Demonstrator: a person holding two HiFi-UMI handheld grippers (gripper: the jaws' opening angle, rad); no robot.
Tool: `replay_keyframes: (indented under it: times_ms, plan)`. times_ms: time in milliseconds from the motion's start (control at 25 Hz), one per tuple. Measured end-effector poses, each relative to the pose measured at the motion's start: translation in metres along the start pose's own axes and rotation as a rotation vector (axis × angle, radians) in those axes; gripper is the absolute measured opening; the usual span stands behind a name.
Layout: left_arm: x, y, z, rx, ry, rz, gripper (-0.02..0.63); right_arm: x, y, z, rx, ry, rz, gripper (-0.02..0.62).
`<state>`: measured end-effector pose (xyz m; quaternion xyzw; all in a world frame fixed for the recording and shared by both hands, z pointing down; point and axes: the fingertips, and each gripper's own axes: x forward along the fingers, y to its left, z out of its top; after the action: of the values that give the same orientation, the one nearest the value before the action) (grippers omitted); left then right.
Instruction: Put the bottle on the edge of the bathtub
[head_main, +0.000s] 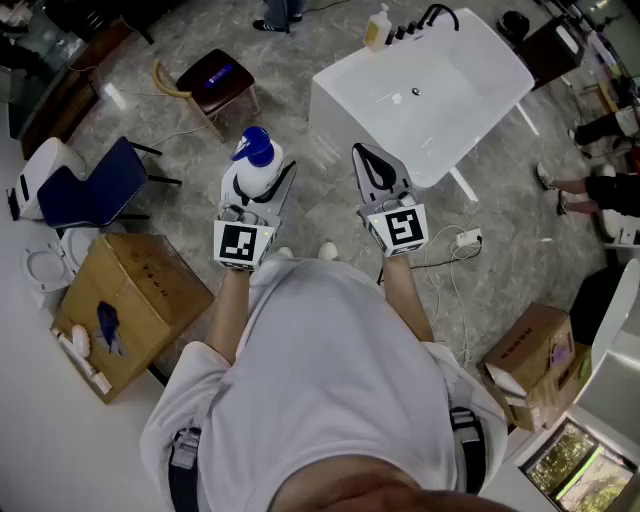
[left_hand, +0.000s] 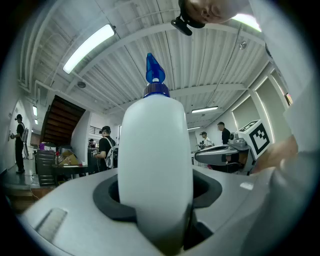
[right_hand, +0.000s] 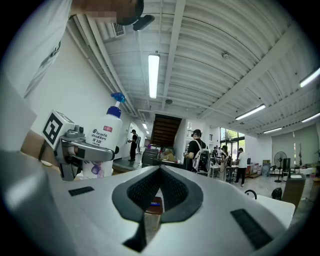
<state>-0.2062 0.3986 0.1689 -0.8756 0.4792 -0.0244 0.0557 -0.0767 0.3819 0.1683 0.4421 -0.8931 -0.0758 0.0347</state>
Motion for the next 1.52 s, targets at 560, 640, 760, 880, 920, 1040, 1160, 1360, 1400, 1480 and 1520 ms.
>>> replay_keyframes:
  times_ms: [560, 640, 760, 880, 920, 1040, 1160, 1360, 1400, 1480, 1520]
  plan:
    - [0.004, -0.008, -0.007, 0.008, 0.029, 0.006, 0.252, -0.007, -0.008, -0.010, 0.042, -0.006, 0.019, 0.002]
    - [0.008, -0.011, -0.008, 0.015, 0.037, 0.008, 0.252, -0.011, -0.013, -0.014, 0.051, -0.007, 0.028, 0.002]
    - [0.015, -0.018, -0.011, 0.020, 0.045, 0.009, 0.251, -0.019, -0.023, -0.019, 0.053, -0.006, 0.035, 0.002]
    - [0.022, -0.027, -0.013, 0.023, 0.059, 0.020, 0.252, -0.029, -0.035, -0.023, 0.064, -0.004, 0.036, 0.002]
    - [0.025, -0.030, -0.014, 0.025, 0.066, 0.025, 0.252, -0.033, -0.039, -0.025, 0.072, -0.004, 0.041, 0.002]
    - [0.030, -0.043, -0.015, 0.031, 0.082, 0.026, 0.252, -0.042, -0.048, -0.034, 0.094, 0.002, 0.065, 0.002]
    - [0.034, -0.052, -0.016, 0.040, 0.093, 0.025, 0.252, -0.044, -0.056, -0.042, 0.103, 0.004, 0.078, 0.002]
    - [0.043, -0.060, -0.020, 0.049, 0.111, 0.027, 0.252, -0.048, -0.070, -0.048, 0.121, -0.005, 0.086, 0.002]
    - [0.047, -0.060, -0.020, 0.051, 0.110, 0.028, 0.251, -0.047, -0.073, -0.048, 0.118, -0.005, 0.085, 0.002]
    - [0.054, -0.059, -0.020, 0.054, 0.106, 0.028, 0.252, -0.045, -0.081, -0.050, 0.110, -0.004, 0.081, 0.002]
    - [0.057, -0.058, -0.021, 0.055, 0.105, 0.028, 0.252, -0.044, -0.084, -0.052, 0.108, -0.003, 0.080, 0.002]
